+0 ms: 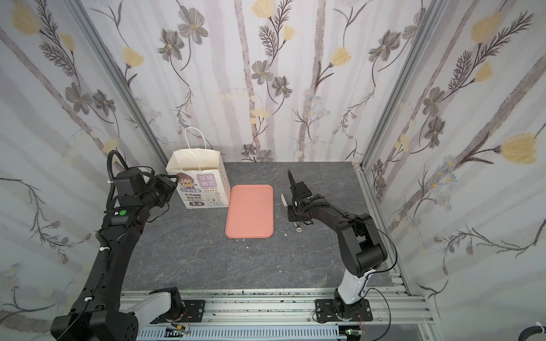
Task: Pack bread into a paper bag
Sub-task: Place the clamp at the center of the board.
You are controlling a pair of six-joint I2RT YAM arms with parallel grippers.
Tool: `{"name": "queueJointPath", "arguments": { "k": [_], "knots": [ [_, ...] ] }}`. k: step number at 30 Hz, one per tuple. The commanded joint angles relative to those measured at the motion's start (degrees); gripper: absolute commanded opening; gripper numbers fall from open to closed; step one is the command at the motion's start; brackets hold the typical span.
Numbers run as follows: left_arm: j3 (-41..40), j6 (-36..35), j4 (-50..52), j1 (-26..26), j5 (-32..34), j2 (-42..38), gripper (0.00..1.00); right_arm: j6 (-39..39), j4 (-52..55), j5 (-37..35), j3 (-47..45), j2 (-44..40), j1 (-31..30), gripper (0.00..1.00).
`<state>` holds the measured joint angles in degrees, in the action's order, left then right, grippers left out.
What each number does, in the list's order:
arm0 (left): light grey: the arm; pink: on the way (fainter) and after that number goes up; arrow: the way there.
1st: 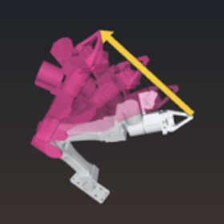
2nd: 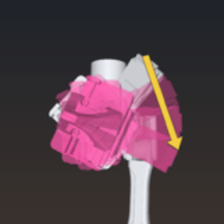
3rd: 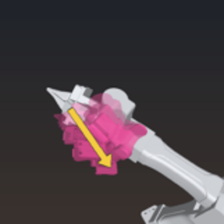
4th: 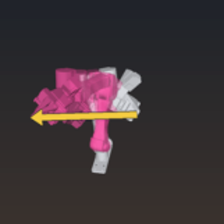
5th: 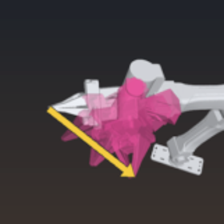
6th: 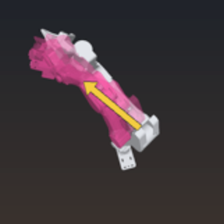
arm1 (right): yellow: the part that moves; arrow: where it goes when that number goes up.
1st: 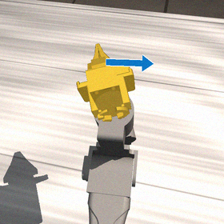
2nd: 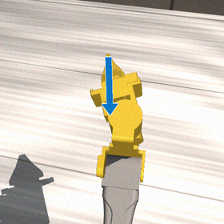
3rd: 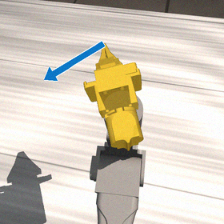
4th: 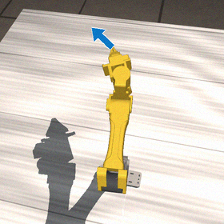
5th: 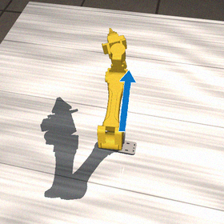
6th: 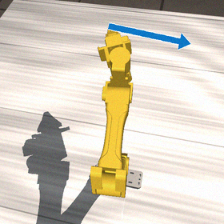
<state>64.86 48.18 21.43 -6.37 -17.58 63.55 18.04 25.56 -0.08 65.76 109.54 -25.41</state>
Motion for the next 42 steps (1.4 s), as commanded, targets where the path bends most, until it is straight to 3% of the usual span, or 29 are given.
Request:
{"name": "queueJointPath", "arguments": {
  "k": [1, 14, 20, 29, 32, 36, 42],
  "knots": [
    [0.34, -0.99, -0.43, -0.09, 0.58, -0.18, 0.45, 1.59, -3.80, -0.47, -0.10, 1.11, -0.26, 0.46],
    [0.53, -1.42, 0.26, -0.09, 0.73, -0.52, 0.45, 2.26, -4.82, -0.18, -0.01, 5.28, -1.37, 0.53],
    [0.57, -1.60, 0.42, -0.16, 0.84, -0.62, 0.45, 2.12, -4.94, -0.17, -0.01, 5.17, -1.48, 0.65],
    [0.51, -1.86, 0.47, -0.21, 0.80, -0.62, 0.53, 1.65, -4.35, -0.49, 0.49, 5.05, -1.48, 0.84],
    [0.80, -2.28, 0.67, -0.14, 0.88, -0.71, 0.64, 1.23, -5.91, -1.04, -1.06, 2.47, -1.80, 0.90],
    [1.49, -3.56, 1.45, -0.22, 1.41, -0.64, 0.99, 0.41, -7.23, -3.91, -4.16, -4.44, -1.79, 1.00],
    [1.38, -5.59, 2.34, -0.17, 4.60, -1.64, 1.00, -4.16, -8.50, -8.12, -8.50, -20.54, 0.89, 1.00]
  ]
}}
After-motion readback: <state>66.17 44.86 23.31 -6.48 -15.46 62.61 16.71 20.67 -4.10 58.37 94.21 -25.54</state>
